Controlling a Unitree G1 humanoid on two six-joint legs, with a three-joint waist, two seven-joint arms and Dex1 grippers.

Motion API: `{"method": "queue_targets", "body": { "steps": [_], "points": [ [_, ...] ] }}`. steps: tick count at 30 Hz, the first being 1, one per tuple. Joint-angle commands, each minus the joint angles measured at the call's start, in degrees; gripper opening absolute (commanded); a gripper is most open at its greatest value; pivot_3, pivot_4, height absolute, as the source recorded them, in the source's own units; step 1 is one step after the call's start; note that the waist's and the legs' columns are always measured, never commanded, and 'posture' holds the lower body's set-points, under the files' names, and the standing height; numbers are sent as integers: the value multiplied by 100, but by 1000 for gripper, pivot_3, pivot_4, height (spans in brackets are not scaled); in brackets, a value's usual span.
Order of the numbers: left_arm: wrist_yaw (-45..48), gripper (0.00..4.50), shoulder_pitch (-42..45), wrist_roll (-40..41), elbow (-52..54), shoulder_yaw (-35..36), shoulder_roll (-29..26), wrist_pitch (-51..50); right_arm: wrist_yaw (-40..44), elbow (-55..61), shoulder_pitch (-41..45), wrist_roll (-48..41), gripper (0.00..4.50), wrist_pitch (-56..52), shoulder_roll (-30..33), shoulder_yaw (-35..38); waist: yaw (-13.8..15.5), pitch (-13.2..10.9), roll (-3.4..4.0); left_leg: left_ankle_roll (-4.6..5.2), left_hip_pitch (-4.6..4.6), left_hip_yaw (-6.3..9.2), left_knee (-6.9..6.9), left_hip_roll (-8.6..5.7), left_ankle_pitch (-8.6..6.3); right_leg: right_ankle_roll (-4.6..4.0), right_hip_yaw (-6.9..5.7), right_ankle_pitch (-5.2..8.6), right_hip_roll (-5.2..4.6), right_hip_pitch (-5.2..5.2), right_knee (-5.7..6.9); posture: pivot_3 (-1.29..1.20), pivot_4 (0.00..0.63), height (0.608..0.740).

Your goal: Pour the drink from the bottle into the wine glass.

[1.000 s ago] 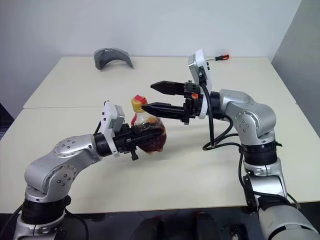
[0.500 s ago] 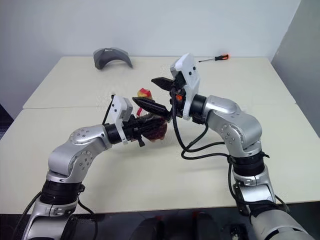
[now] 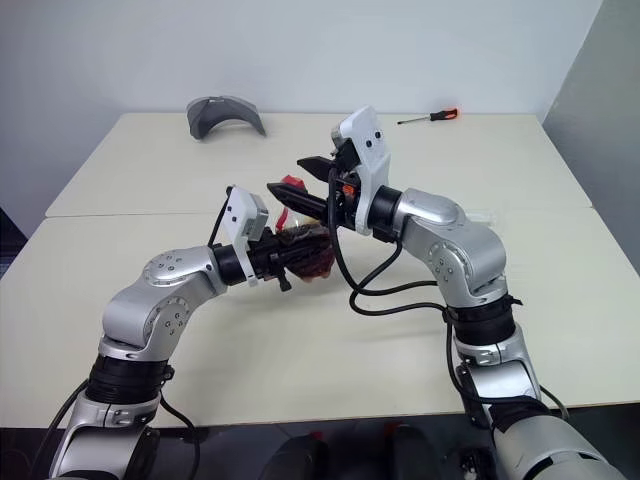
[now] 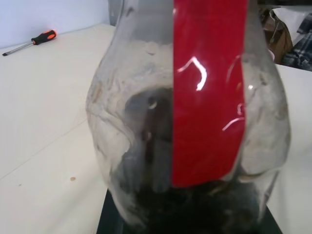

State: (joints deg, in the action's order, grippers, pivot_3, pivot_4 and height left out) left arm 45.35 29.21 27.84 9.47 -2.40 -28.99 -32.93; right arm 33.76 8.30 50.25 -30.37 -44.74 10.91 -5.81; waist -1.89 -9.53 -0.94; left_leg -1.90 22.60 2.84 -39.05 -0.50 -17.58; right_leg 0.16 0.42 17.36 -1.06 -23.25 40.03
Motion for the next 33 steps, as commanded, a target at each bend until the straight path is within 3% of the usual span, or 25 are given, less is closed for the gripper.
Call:
{"method": "queue_targets", "body": {
  "steps": [1, 3, 9, 20, 26, 33],
  "points": [
    [25, 746, 54, 25, 242, 106, -6, 129, 29, 26, 189, 9, 1835, 184, 21, 114, 0, 0, 0, 0, 0, 0, 0, 0, 0, 0, 0, 0, 0, 0, 0, 0, 150, 740],
    [23, 746, 64, 29, 237, 106, -6, 126, 82, 1, 201, 28, 1224, 207, 36, 111, 1, 0, 0, 0, 0, 0, 0, 0, 0, 0, 0, 0, 0, 0, 0, 0, 150, 740],
    [59, 744, 37, 171, 443, 151, -46, 0, 707, -133, 324, -92, 1221, 376, 179, 45, 1, 0, 0, 0, 0, 0, 0, 0, 0, 0, 0, 0, 0, 0, 0, 0, 150, 740],
    [291, 740, -438, 1254, 1955, 374, -484, -878, 3597, -1085, 916, -808, 1221, 630, 429, -237, -2, 0, 0, 3, 0, 0, -1, 1, -2, 0, 1, 0, 0, 1, -2, 0, 150, 740],
    [62, 739, -456, 1464, 2183, 507, -513, -1120, 3842, -1668, 1133, -448, 1221, 1053, 227, -313, -1, 0, 0, 4, -5, 2, 0, 2, -2, 0, -1, 0, 0, 2, 2, 0, 150, 740],
    [-47, 739, -503, 1197, 1955, 471, -513, -962, 3438, -1786, 1114, -314, 3593, 1128, 273, 15, 4, 0, 0, 0, -2, 2, 0, 2, 0, -1, -1, 0, 0, 1, 0, 0, 150, 740]
  ]
}}
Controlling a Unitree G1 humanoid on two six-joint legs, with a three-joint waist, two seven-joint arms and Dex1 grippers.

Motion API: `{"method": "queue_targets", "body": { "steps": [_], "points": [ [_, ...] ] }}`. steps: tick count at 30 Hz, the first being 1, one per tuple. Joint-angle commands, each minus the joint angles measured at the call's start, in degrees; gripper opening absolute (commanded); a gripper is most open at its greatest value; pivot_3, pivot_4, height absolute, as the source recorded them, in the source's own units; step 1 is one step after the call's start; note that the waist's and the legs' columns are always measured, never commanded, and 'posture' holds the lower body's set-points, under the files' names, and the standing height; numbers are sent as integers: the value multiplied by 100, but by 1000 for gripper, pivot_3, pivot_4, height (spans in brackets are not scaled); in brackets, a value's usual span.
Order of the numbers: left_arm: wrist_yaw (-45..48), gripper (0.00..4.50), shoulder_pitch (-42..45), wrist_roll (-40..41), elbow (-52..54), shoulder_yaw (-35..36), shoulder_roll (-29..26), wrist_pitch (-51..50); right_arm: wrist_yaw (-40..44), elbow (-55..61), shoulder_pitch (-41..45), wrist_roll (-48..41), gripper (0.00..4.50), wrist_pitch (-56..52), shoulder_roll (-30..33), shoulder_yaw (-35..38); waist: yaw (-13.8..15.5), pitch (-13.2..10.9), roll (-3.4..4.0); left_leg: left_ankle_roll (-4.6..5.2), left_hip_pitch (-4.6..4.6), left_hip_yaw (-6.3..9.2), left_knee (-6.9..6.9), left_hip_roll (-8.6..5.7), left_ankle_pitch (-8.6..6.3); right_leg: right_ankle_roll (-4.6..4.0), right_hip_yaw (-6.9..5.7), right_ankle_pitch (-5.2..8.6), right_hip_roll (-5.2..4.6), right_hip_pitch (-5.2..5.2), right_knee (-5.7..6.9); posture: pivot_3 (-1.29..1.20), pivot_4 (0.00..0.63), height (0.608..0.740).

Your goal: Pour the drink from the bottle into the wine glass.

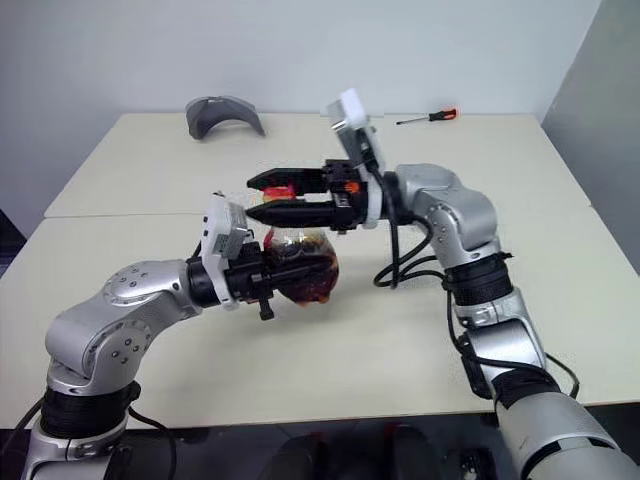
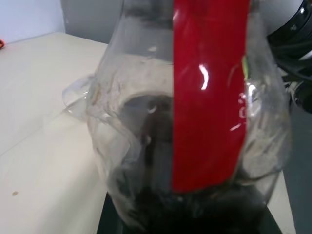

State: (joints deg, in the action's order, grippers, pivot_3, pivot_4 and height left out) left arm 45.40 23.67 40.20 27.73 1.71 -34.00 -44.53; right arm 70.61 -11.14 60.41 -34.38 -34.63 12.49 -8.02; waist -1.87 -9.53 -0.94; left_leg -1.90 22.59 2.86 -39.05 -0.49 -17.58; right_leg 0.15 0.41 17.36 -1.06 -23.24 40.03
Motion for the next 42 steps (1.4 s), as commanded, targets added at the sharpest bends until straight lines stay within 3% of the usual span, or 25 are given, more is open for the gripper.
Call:
{"method": "queue_targets", "body": {
  "steps": [1, 3, 12, 20, 33, 42],
  "points": [
    [-56, 739, 43, -82, 89, 51, -14, 232, -356, 210, 61, 112, 3931, 117, 160, 276, 13, 0, 0, 0, 0, -1, -1, 0, 0, 0, 1, 0, 0, 0, 0, 0, 150, 740],
    [-105, 739, 118, -177, -100, 60, 2, 277, -564, 336, -7, 135, 4500, 102, 284, 395, 25, 0, 0, 0, 0, 0, -3, -1, 0, -1, 0, 0, -1, 1, 0, 0, 150, 740],
    [-207, 738, 442, -652, -846, -79, 261, 709, -1669, 1328, -486, 296, 4500, -151, 665, 631, -3, 0, 0, 0, 1, -3, -1, 0, 0, -1, 1, 0, 0, 0, 1, 0, 150, 740],
    [113, 738, 918, -1031, -1595, -293, 347, 1163, -2781, 1668, -585, 494, 4500, -304, 404, 613, 0, 0, 0, -1, 2, -4, -1, -1, 0, -1, 1, 0, 0, 0, 0, 0, 150, 740],
    [231, 738, 1069, -1132, -1772, -311, 473, 1250, -2619, 1867, -581, 129, 4500, -577, 226, 503, 0, 0, 0, -1, 3, -3, -2, -1, 1, -1, 1, 0, 0, -1, 1, 0, 150, 740],
    [245, 738, 1115, -1133, -1792, -333, 508, 1254, -2668, 1491, -582, 515, 4500, -50, 86, 266, -1, 0, 0, -1, 3, -2, -2, -1, 1, -1, 0, 0, 0, -1, 2, 0, 150, 740]
  ]
}}
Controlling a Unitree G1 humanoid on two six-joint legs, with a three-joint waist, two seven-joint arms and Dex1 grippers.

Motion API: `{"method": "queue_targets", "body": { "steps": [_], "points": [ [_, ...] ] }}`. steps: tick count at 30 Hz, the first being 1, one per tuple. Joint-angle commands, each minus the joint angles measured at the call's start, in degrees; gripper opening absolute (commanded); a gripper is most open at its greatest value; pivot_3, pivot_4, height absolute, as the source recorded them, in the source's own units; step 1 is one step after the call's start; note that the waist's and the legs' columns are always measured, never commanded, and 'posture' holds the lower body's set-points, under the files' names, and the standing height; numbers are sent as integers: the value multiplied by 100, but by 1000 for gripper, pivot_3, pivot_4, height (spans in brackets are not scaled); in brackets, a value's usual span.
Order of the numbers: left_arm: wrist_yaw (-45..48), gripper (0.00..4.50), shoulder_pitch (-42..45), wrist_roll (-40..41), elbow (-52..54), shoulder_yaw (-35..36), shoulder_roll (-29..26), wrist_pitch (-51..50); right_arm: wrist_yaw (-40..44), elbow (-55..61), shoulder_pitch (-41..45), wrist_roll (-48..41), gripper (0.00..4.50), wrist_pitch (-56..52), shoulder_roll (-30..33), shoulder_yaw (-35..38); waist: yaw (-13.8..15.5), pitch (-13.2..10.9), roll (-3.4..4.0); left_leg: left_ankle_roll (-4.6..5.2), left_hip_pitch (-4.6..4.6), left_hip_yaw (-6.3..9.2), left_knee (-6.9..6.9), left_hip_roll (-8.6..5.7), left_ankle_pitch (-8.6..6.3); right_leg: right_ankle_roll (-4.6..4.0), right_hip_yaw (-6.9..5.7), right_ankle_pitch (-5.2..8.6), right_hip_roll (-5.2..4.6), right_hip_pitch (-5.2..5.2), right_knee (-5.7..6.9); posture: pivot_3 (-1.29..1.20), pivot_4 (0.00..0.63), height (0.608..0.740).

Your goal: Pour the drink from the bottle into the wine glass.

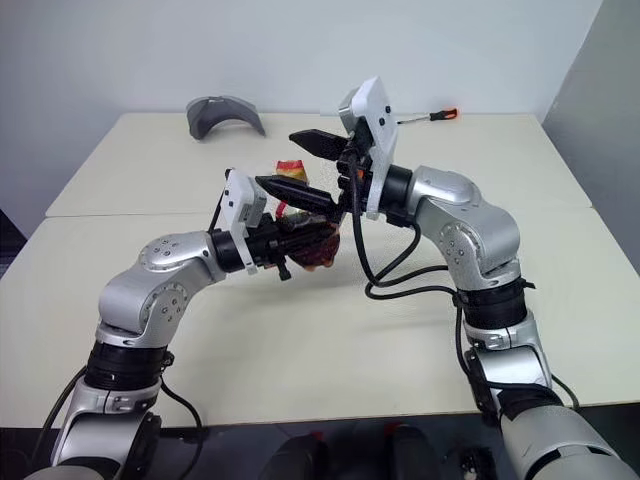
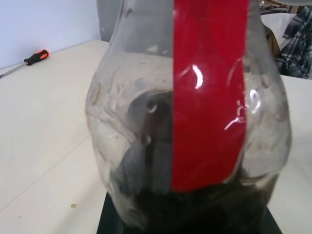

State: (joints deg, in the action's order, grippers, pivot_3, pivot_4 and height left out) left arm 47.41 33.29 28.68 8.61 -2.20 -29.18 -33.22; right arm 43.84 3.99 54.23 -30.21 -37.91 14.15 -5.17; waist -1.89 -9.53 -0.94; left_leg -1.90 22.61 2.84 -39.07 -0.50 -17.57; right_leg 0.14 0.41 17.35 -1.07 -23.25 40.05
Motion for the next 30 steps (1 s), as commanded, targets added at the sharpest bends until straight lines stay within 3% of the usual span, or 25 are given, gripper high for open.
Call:
{"method": "queue_targets", "body": {
  "steps": [1, 14, 30],
  "points": [
    [49, 738, 155, 23, 135, 51, 32, 116, -2, -80, 36, 146, 4500, 348, -102, -39, -1, 0, 0, 0, 0, 0, 0, 0, 0, 0, 0, 0, 0, 0, 0, 0, 150, 740],
    [87, 738, 80, 50, 225, 90, 11, 72, -48, -219, 28, 308, 4500, 489, -7, 96, 1, 0, 0, -1, 0, 0, -1, 0, 1, 0, 0, 0, 0, 0, 0, 0, 150, 740],
    [126, 738, 103, 37, 199, 144, -35, 89, 24, 165, -398, 95, 4500, 157, 795, 359, 5, 0, 0, 0, 1, -1, -1, 0, 0, 0, 1, 0, 0, 0, 0, 0, 150, 740]
  ]
}}
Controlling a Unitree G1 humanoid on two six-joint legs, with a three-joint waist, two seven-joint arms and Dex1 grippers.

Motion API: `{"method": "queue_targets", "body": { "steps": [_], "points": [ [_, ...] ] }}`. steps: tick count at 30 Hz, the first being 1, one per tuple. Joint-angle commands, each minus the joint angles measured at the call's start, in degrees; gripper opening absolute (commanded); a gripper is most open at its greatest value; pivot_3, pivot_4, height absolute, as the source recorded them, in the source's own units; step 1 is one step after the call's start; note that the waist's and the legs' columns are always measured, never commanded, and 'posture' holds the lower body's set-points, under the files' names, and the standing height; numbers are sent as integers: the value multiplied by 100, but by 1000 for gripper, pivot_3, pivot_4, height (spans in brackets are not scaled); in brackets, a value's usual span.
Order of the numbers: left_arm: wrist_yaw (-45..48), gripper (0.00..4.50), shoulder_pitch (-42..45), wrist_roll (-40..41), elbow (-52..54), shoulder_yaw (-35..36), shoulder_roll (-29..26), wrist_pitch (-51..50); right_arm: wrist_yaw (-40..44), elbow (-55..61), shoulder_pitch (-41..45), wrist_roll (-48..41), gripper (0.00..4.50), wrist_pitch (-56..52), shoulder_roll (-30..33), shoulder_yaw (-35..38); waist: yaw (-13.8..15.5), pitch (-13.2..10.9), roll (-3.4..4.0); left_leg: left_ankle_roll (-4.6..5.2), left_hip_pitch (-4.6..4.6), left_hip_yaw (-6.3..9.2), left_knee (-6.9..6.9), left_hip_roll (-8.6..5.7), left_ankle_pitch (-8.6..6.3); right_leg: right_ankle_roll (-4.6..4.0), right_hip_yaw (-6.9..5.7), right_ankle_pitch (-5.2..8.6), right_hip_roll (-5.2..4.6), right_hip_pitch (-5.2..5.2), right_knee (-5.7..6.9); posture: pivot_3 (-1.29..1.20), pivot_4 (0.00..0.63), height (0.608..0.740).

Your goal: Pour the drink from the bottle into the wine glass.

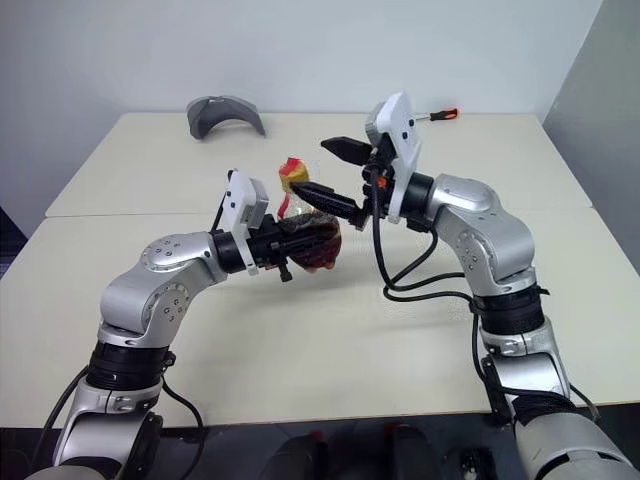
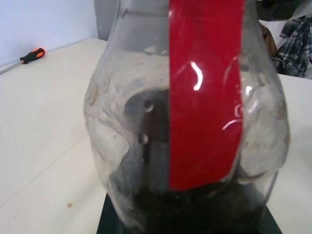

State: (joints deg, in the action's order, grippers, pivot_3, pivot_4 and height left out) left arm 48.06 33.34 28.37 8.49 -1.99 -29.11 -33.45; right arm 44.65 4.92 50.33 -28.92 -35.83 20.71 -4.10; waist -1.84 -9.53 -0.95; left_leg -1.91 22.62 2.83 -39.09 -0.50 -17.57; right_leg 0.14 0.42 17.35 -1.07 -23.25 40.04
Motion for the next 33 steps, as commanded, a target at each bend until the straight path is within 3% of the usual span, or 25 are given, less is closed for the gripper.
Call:
{"method": "queue_targets", "body": {
  "steps": [1, 8, 17, 33],
  "points": [
    [64, 738, 99, 62, 199, 122, -42, 121, -39, 60, -18, -30, 4500, -49, 188, 265, 2, 0, 0, 0, 0, 0, 0, 0, 0, 0, 0, 0, 0, 0, 0, 0, 150, 740],
    [89, 738, 107, 47, 177, 129, -57, 144, 60, -35, -79, -30, 4500, -60, 367, 337, -3, 0, 0, 0, 0, -1, 0, 0, 0, 0, 1, 0, 0, 0, 0, 0, 150, 740],
    [101, 738, 114, 49, 182, 124, -68, 128, 239, 533, -125, -726, 4500, -452, 26, 281, 0, 0, 0, 0, 1, 0, 0, 1, 0, 0, 0, 0, 0, 0, 1, 0, 150, 740],
    [128, 738, 69, 59, 284, 74, -31, 100, 66, 135, 233, -327, 4500, -66, -493, -21, -2, 0, -1, 0, 0, 0, -1, 0, 0, 0, 0, 0, 0, 0, 1, 0, 150, 740]
  ]
}}
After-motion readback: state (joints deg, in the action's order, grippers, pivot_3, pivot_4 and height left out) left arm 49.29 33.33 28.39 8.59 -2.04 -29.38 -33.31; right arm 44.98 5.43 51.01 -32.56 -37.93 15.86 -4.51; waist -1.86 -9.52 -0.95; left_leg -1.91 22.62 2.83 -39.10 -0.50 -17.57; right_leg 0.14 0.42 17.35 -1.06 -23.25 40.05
